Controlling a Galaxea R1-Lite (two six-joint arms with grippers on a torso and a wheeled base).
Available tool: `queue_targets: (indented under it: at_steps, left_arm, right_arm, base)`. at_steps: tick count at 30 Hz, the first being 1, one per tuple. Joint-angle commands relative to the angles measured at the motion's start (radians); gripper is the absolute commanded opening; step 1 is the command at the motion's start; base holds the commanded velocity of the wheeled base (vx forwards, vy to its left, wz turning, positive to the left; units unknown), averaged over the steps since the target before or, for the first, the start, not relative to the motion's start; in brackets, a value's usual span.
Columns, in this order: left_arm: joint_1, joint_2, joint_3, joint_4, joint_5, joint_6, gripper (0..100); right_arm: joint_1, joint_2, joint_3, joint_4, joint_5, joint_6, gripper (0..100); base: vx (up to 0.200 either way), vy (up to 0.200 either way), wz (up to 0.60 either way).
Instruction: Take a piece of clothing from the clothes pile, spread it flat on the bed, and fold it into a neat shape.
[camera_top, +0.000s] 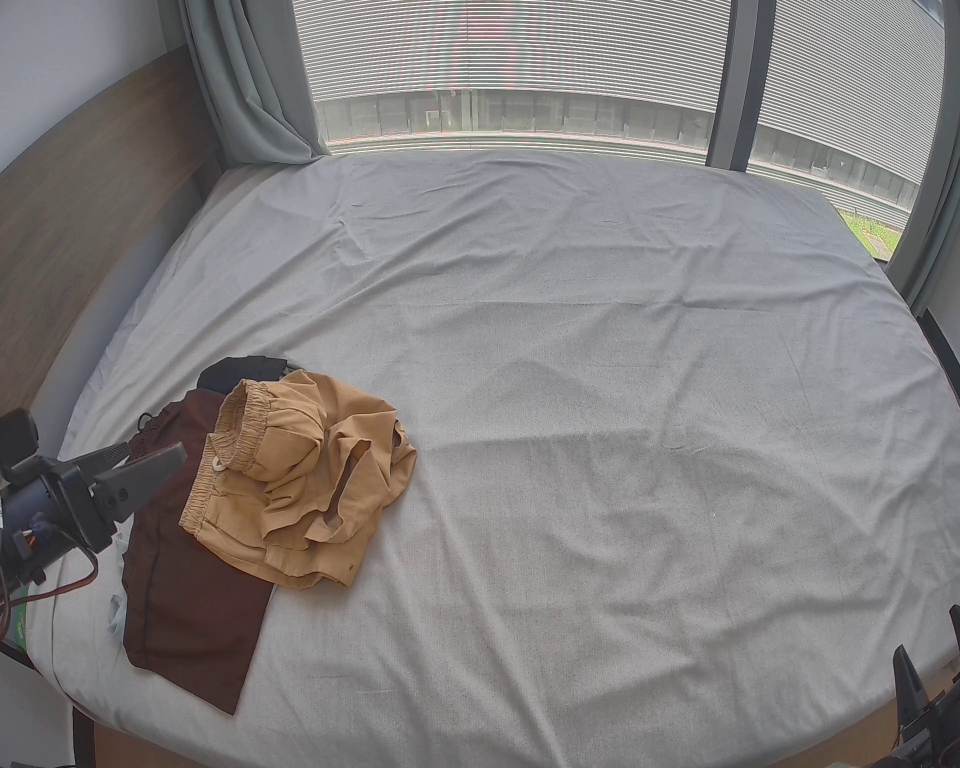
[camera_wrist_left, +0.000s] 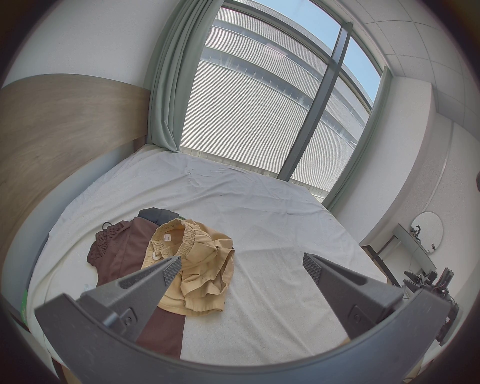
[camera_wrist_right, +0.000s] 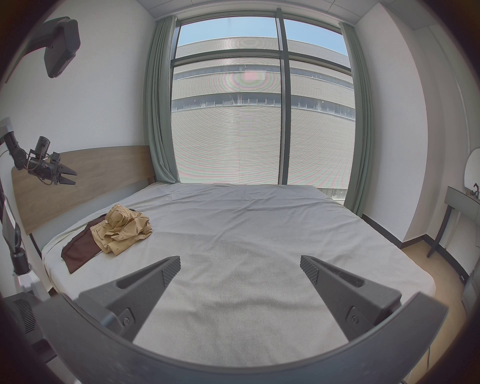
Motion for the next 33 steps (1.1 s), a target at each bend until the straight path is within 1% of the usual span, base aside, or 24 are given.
queue_targets:
  at_steps: [1, 2, 3, 4, 14, 21, 33]
  left_arm:
    - [0.039, 0.073, -0.001, -0.02, -0.023, 0.001, 100]
    - [0.058, 0.093, -0.004, -0.036, -0.095, -0.001, 100]
    - [0.068, 0.102, -0.008, -0.036, -0.118, -0.001, 100]
    - [0.071, 0.103, -0.01, -0.036, -0.123, -0.001, 100]
    - [0.133, 0.248, -0.053, -0.054, -0.261, 0.004, 100]
    - [0.133, 0.321, -0.077, -0.109, -0.276, 0.003, 100]
    - [0.134, 0.495, -0.156, -0.149, -0.275, 0.006, 100]
  right_arm:
    - [0.0, -0.012, 0.016, 0.0, 0.0, 0.001, 100]
    - [0.0, -0.012, 0.018, 0.0, 0.0, 0.001, 100]
    - [0.0, -0.012, 0.016, 0.0, 0.0, 0.001, 100]
    - [0.0, -0.012, 0.018, 0.0, 0.0, 0.001, 100]
    - [0.0, -0.012, 0.016, 0.0, 0.0, 0.001, 100]
    - [0.0, -0.012, 0.018, 0.0, 0.0, 0.001, 100]
    - [0.0, -0.012, 0.016, 0.0, 0.0, -0.001, 100]
  base:
    - [0.0, 0.0, 0.0]
    - [0.0, 0.0, 0.0]
    - [0.0, 0.0, 0.0]
    - [0.0, 0.0, 0.0]
    - [0.0, 0.0, 0.0]
    - [0.0, 0.0, 0.0]
    - [0.0, 0.0, 0.0]
